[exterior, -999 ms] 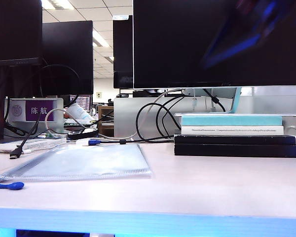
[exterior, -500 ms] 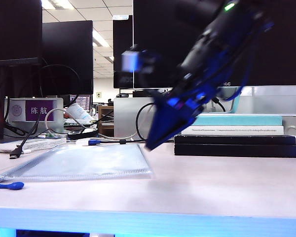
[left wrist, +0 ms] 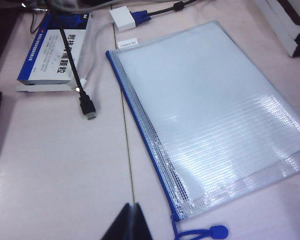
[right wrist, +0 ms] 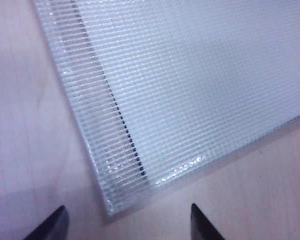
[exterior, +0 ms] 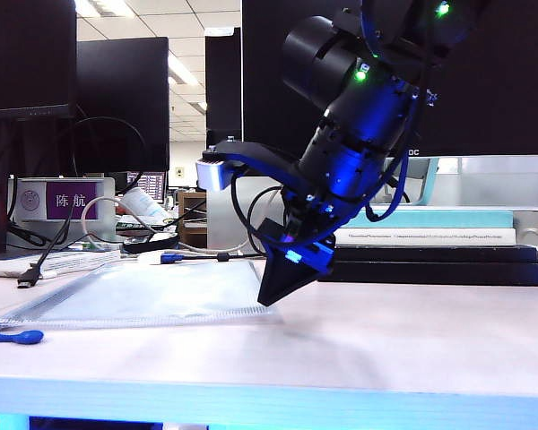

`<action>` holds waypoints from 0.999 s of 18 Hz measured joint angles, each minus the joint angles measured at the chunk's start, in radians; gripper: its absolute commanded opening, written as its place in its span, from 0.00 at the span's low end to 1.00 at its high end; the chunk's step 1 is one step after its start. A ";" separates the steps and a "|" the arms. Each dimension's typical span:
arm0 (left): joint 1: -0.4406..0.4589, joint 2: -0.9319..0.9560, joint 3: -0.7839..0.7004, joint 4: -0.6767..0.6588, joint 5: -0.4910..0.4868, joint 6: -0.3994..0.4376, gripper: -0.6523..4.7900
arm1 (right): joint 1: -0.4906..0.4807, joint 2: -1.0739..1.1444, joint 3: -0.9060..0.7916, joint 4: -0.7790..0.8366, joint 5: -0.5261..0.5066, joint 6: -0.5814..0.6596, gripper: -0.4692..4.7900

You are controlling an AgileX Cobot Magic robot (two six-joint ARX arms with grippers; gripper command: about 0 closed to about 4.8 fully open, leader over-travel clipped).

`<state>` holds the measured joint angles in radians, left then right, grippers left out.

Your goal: Pick up the transparent plastic file bag with a blue zipper and open its zipper.

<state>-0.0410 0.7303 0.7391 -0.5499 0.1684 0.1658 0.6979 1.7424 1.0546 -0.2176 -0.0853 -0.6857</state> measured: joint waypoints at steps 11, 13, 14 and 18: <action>0.000 0.000 0.000 0.000 0.000 0.000 0.11 | 0.021 0.156 0.021 0.187 0.075 -0.021 0.08; -0.052 0.000 0.000 0.014 0.031 0.003 0.60 | 0.010 0.058 0.273 -0.080 0.248 -0.023 0.21; -0.075 0.000 0.000 0.014 -0.010 0.021 0.60 | 0.005 0.038 0.293 -0.132 0.241 -0.023 0.51; -0.073 0.000 0.000 0.011 -0.041 0.022 0.60 | -0.070 0.096 0.282 -0.308 0.135 -0.023 0.54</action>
<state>-0.1139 0.7303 0.7391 -0.5388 0.1276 0.1879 0.6277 1.8381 1.3361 -0.5259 0.0502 -0.7086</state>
